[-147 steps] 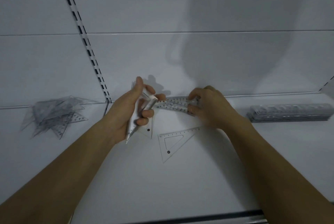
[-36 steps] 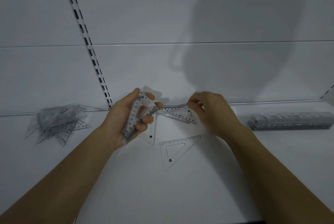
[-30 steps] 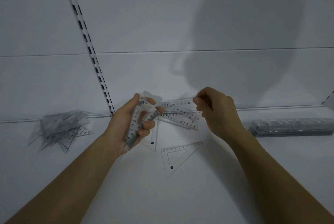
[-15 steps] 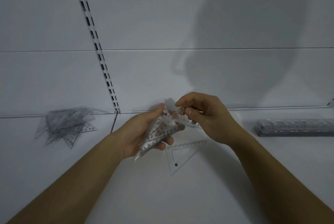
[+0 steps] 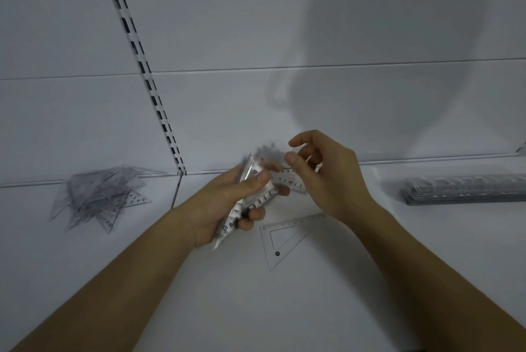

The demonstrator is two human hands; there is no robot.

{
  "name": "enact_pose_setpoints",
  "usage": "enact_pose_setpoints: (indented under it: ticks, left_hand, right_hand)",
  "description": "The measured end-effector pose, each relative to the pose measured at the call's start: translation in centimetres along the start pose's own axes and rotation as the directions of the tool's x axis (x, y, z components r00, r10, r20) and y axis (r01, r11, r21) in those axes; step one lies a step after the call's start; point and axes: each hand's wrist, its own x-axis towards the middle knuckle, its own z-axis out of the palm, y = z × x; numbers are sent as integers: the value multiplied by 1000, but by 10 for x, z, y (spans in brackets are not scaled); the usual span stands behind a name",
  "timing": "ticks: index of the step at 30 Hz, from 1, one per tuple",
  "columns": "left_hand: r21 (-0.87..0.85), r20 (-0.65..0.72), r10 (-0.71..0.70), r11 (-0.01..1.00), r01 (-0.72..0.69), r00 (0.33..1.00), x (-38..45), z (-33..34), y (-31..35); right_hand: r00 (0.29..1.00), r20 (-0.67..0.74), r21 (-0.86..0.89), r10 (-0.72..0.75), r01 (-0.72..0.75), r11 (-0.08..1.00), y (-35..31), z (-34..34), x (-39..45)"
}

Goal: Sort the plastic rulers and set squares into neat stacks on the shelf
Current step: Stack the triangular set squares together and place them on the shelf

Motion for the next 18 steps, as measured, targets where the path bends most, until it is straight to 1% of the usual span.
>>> enact_pose_setpoints:
  ticks: [1,2,3,5,7,8,11,15,18]
  left_hand:
    - [-25,-11,14,1000,-14,1000,0,-2,1]
    - [-45,-17,22,999,-22,1000,0,-3,2]
    - [-61,-26,27,998,-28,999,0,-3,3]
    - [-96,-61,23,995,-29,998,1,-5,3]
    - [-118,-89,20,993,-31,996,3,-5,4]
    - [-122,-96,22,992,-33,995,3,-5,5]
    - [-142,-116,9,989,-26,993,3,-6,7]
    - [-174,-169,6,984,-36,986,3,-7,9]
    - [-189,-199,10,981,-48,980,4,-10,10]
  right_hand:
    - [1000,13,-76,25,-24,997,6,-2,2]
    - [997,59,-167,53,-42,985,12,-5,4]
    - [987,134,-255,88,-51,966,18,-7,4]
    - [937,303,-387,174,-46,921,25,-8,5]
    - [888,390,-458,243,-42,888,24,-7,4]
    - [882,398,-470,252,-39,882,24,-6,4]
    - [904,363,-451,224,-40,891,24,-4,6]
    - [904,382,-457,191,5,890,25,-5,6]
    - [910,372,-446,182,3,895,24,-8,7]
